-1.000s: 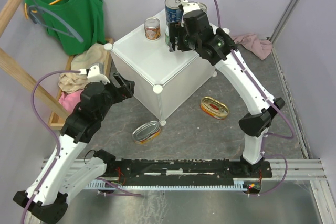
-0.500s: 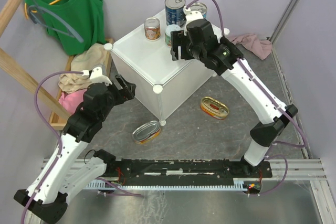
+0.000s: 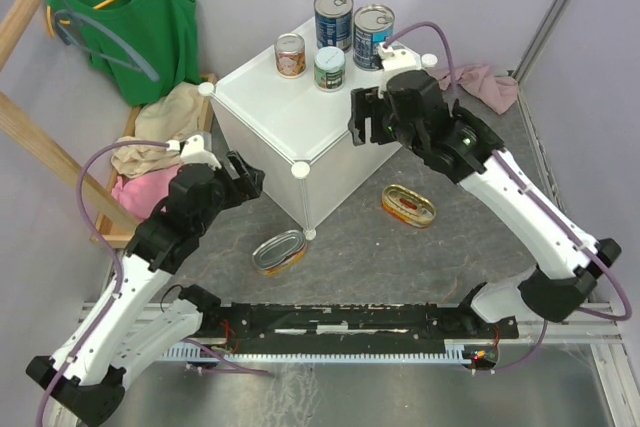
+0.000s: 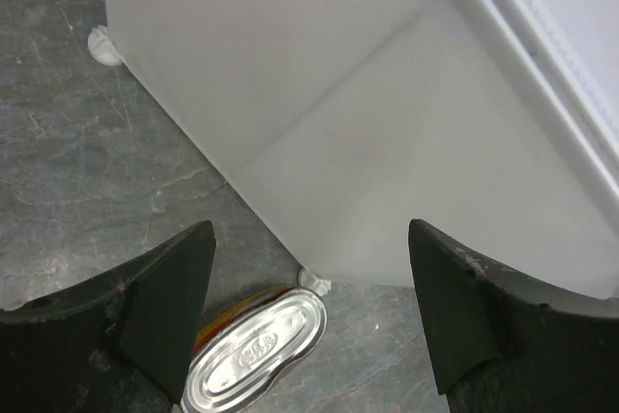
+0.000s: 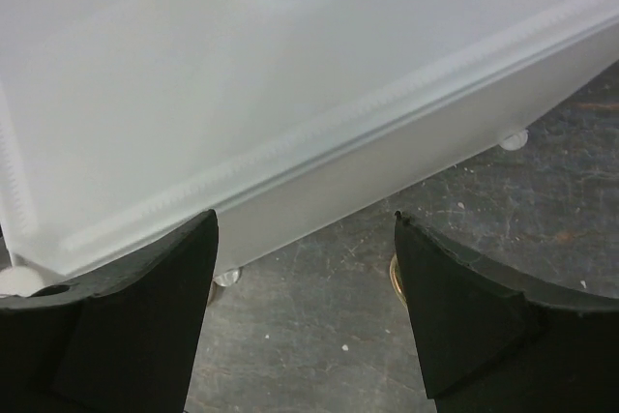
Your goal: Place and organize the canned foods onto the counter
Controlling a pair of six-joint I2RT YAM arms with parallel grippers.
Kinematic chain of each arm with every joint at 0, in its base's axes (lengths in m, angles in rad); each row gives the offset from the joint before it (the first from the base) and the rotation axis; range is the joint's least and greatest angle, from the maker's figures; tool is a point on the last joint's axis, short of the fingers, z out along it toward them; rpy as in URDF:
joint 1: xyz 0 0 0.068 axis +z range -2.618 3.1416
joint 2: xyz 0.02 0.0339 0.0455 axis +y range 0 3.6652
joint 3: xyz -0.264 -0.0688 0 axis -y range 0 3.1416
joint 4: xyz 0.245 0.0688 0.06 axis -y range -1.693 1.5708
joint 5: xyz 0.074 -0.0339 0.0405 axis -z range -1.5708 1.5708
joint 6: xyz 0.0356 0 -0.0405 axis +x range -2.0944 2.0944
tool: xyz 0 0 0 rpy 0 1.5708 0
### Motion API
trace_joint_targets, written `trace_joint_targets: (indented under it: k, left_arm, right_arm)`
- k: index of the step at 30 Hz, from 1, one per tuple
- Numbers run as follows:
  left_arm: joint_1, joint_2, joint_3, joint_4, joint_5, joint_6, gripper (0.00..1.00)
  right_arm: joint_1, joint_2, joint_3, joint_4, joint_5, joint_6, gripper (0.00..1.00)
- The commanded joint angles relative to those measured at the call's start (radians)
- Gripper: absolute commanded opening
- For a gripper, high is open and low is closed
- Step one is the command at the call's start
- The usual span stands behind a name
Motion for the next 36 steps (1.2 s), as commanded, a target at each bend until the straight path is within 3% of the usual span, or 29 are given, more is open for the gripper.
trace_joint_targets:
  k: [1,11,19,36]
  left_arm:
    - [-0.042,0.013,-0.019,-0.008,-0.002,-0.053,0.87]
    - [-0.152,0.068,-0.051,-0.092,-0.041,-0.061,0.87]
    - [-0.153,0.011,-0.103,-0.096,-0.032,-0.071,0.88]
    - [-0.153,-0.047,-0.106,-0.029,-0.01,-0.098,0.89]
  right_arm:
    - [0.008,-0.125,-0.084,0.018,0.073,-0.015,0.81]
    - [0.008,-0.274,-0.332,-0.042,0.179,-0.011,0.84]
    - [0.002,-0.243,-0.457,-0.089,0.198,-0.061,1.0]
    - [-0.148,-0.059,-0.567,-0.048,-0.075,-0.275,1.0]
